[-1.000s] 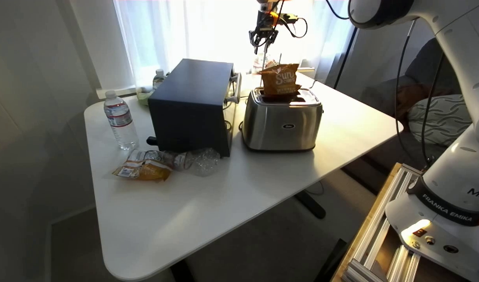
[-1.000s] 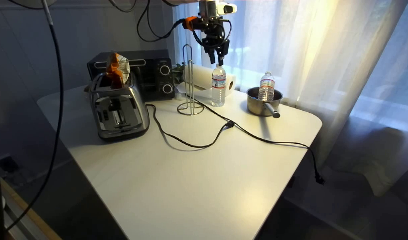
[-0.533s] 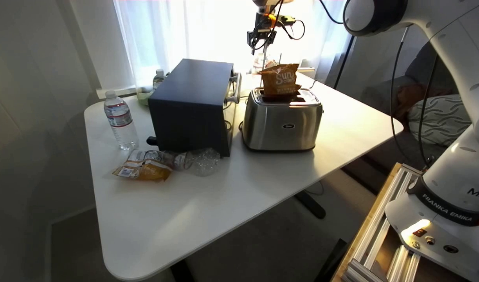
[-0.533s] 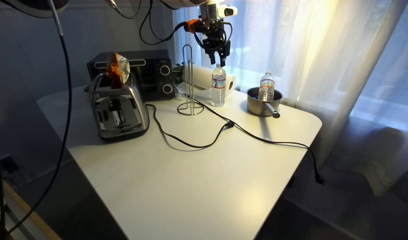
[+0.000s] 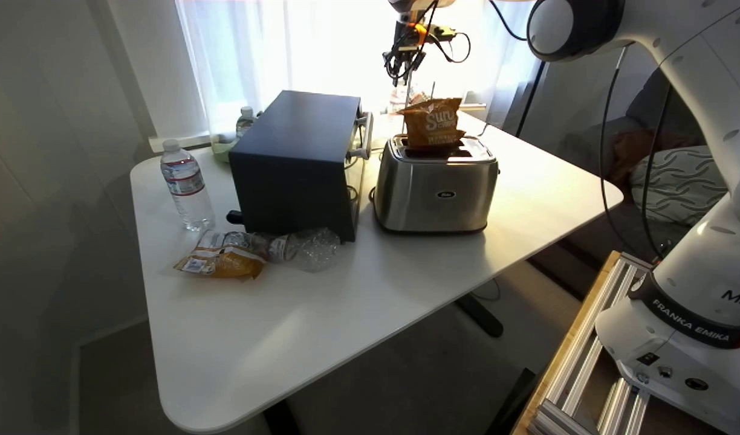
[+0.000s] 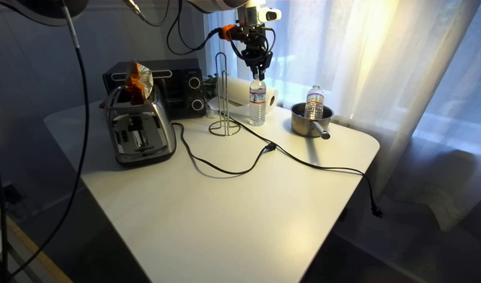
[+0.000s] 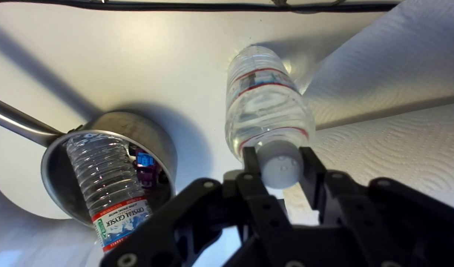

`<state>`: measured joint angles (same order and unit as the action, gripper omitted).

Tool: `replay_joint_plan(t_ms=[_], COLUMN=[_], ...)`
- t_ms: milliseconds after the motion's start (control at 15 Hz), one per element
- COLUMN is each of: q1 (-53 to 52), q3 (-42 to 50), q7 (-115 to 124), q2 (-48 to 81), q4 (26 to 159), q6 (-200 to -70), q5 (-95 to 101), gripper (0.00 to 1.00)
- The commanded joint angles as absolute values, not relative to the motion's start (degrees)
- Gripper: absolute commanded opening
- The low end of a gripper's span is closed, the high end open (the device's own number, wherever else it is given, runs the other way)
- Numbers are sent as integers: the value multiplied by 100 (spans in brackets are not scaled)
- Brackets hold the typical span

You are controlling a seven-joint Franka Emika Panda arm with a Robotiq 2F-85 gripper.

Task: Put the water bottle on top of the toaster oven.

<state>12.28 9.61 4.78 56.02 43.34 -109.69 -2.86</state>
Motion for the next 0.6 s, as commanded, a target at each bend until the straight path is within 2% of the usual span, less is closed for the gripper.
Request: replay_joint_plan(t_ms=[0,533], q1=[1319,1234], q3=[882,817], q7=[495,129], q2=[5595,4575], q4=[4153,5076], q6=[-10940,-11403], q5=[-423,-453], gripper=[8,9])
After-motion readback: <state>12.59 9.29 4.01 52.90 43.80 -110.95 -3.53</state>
